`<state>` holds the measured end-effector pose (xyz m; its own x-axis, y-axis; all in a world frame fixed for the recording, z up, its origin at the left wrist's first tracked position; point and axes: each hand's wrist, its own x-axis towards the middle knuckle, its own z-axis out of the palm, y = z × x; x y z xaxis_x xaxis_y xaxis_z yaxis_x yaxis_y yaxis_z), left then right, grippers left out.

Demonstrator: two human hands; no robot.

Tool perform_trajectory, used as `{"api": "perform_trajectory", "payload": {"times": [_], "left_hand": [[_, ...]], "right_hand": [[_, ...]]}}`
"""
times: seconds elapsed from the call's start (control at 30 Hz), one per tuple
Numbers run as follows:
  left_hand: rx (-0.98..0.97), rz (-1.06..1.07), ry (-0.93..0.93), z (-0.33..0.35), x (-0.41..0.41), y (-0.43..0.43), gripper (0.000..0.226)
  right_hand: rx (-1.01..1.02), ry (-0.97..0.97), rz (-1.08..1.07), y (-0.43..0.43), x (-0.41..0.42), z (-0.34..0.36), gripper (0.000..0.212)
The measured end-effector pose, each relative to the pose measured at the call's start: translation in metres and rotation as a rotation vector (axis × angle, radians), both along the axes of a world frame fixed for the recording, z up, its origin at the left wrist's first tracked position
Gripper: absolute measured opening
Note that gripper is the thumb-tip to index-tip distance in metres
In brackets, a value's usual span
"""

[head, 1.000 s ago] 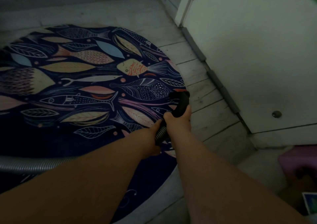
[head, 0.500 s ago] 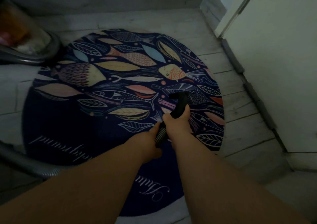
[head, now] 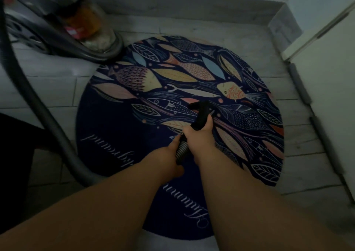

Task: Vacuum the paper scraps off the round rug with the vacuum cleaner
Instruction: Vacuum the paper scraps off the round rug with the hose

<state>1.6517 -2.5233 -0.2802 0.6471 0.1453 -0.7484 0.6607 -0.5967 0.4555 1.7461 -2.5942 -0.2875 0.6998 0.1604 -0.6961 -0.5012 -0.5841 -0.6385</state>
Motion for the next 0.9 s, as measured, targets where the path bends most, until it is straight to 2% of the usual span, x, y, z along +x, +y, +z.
{"api": "perform_trajectory", "payload": {"times": [0.33, 0.57, 0.9], "left_hand": [[0.046, 0.198, -0.089, -0.009, -0.072, 0.06, 0.102], [0.046, 0.384, -0.14, -0.023, -0.121, 0.076, 0.102], [0.07, 0.394, -0.155, -0.012, -0.138, 0.075, 0.101]], "right_hand": [[0.055, 0.028, 0.17, 0.08, -0.052, 0.002, 0.093], [0.069, 0.069, 0.366, 0.12, -0.088, 0.001, 0.095], [0.064, 0.104, 0.507, 0.122, -0.098, 0.007, 0.093]]}}
